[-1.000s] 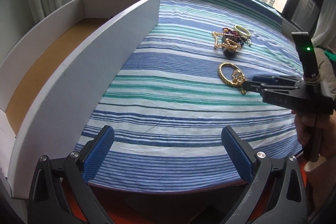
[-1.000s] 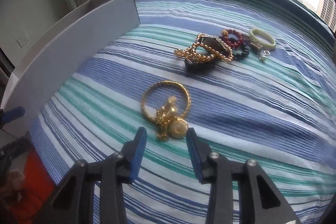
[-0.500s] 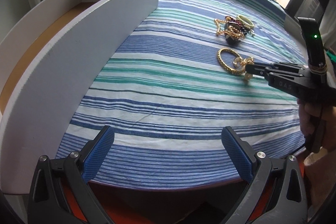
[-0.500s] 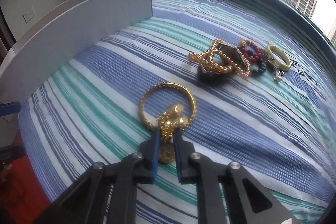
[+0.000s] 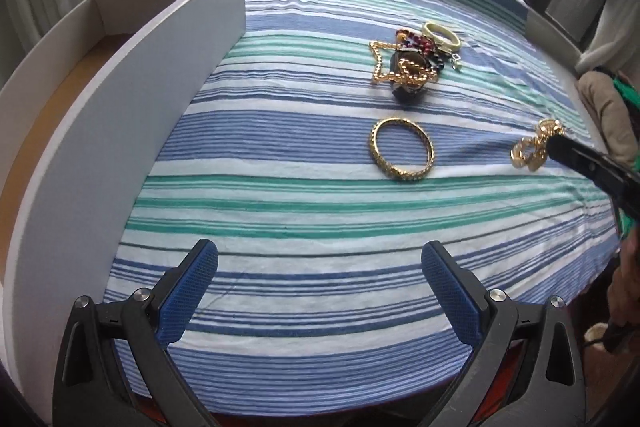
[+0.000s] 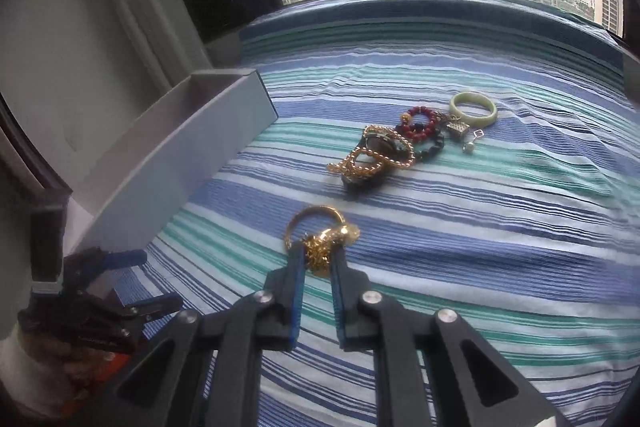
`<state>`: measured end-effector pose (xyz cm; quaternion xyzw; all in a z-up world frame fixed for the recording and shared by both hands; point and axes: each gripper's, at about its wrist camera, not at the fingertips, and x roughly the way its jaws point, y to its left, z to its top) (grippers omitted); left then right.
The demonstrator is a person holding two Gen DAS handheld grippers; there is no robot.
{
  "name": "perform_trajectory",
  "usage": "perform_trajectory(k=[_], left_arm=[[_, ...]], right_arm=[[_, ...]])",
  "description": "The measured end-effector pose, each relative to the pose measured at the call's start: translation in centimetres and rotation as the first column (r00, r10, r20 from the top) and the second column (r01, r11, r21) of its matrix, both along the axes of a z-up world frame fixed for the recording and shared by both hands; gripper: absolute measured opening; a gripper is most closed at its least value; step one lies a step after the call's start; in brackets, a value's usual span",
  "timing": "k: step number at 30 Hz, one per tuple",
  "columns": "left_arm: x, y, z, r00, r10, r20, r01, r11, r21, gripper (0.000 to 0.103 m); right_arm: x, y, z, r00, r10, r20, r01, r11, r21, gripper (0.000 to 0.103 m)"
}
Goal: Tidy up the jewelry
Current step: 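Grasp the gold charm cluster with the right tool while the left tool grasps the gold bangle, then lower the gold bangle and gold charms into the tray and open both tools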
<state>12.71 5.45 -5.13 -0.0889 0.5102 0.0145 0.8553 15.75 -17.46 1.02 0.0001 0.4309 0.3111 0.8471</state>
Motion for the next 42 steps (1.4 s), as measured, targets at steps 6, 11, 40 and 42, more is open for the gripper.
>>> perform_trajectory(k=[6,11,40,42], left_arm=[[7.5,-1.9,-2.5,0.998,0.018,-0.065,-0.018,1.0,0.01,0.101],[10.0,-3.6,-4.9,0.995,0.012,-0.103,-0.001,0.994,0.108,0.079],[-4.0,12.8,11.5,0.954,0.252,0.162,-0.223,0.959,-0.176,0.003],[-4.9,15.5,12.7,0.933,0.31,0.185,-0.284,0.946,-0.153,0.003]], right_arm=[[-1.2,-2.5,-0.5,0.998,-0.053,-0.023,0.054,0.998,0.041,0.013],[-2.6,-3.8,-0.7,0.997,-0.063,-0.032,0.065,0.996,0.054,0.013],[-0.5,6.4,5.7,0.991,0.117,0.058,-0.123,0.987,0.106,0.013],[0.0,9.7,7.2,0.981,0.174,0.08,-0.183,0.975,0.122,0.013]])
